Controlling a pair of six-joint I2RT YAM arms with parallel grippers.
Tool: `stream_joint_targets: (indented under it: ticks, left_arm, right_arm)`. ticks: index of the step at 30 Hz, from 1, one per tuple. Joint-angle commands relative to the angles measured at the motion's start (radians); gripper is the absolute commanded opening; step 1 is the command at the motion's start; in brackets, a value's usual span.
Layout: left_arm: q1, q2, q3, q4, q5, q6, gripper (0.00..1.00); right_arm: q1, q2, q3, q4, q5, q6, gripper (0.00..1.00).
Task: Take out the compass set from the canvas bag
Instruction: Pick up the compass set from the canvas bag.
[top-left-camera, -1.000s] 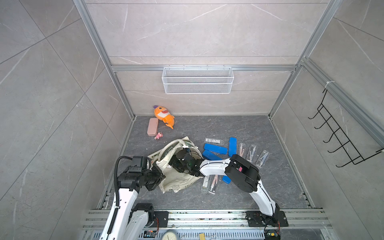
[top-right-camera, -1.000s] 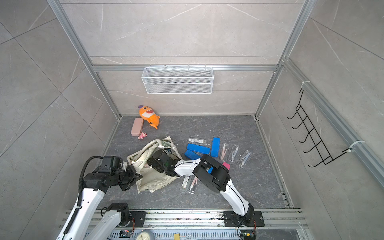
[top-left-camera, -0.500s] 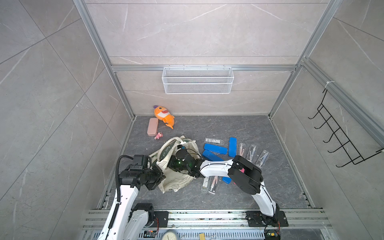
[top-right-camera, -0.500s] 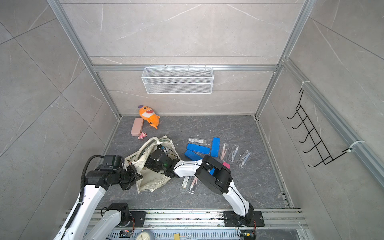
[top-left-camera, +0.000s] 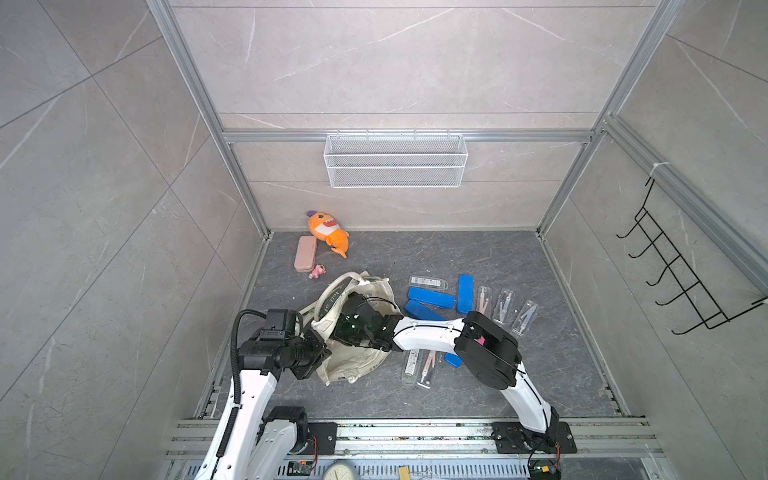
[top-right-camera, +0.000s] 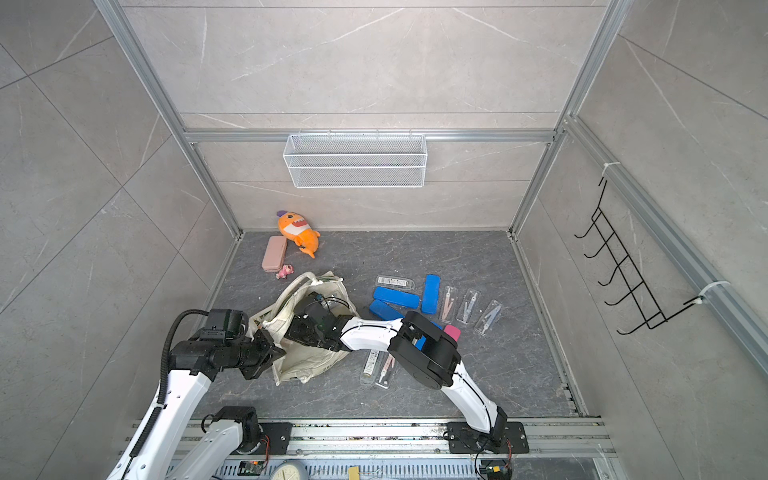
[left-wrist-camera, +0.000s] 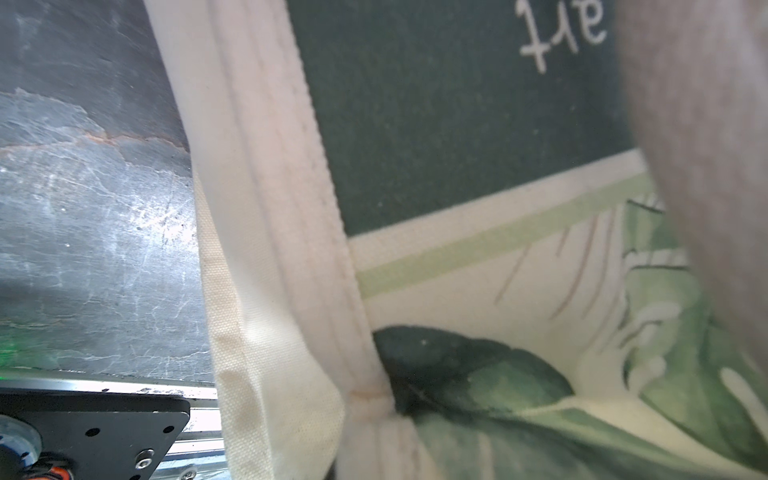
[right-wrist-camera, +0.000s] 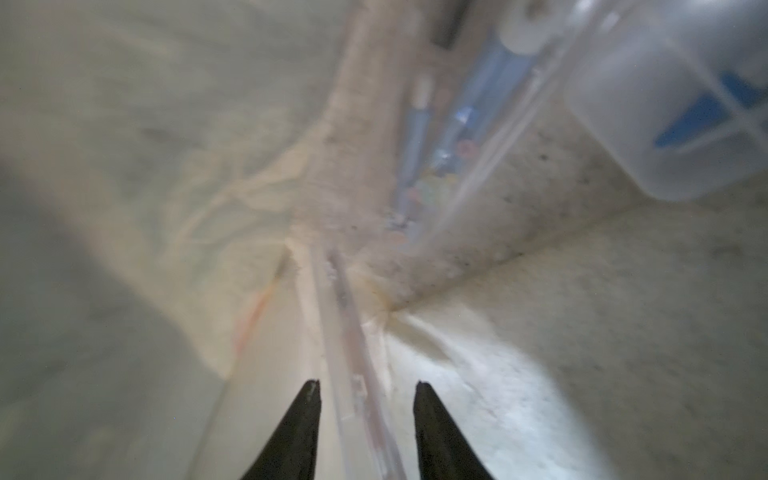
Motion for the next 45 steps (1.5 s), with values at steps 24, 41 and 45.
stream_joint_targets:
  ticks: [24,41,45]
  left_arm:
    - [-0.004,0.013,0.042,-0.002,0.035,-0.016,0.00]
    - [-0.001,0.115,0.099,0.072,0.039,-0.038,0.00]
    - [-0.002,0.152,0.131,0.084,0.032,-0.033,0.00]
  right_arm:
    - [0.004,-0.311,-0.166,-0.158,-0.009,-0.111,0.08]
    - [-0.041,-1.013,-0.553,-0.534,0.054,-0.277,0.07]
    - [-0.087,-1.138,-0.586,-0.604,0.100,-0.276,0.08]
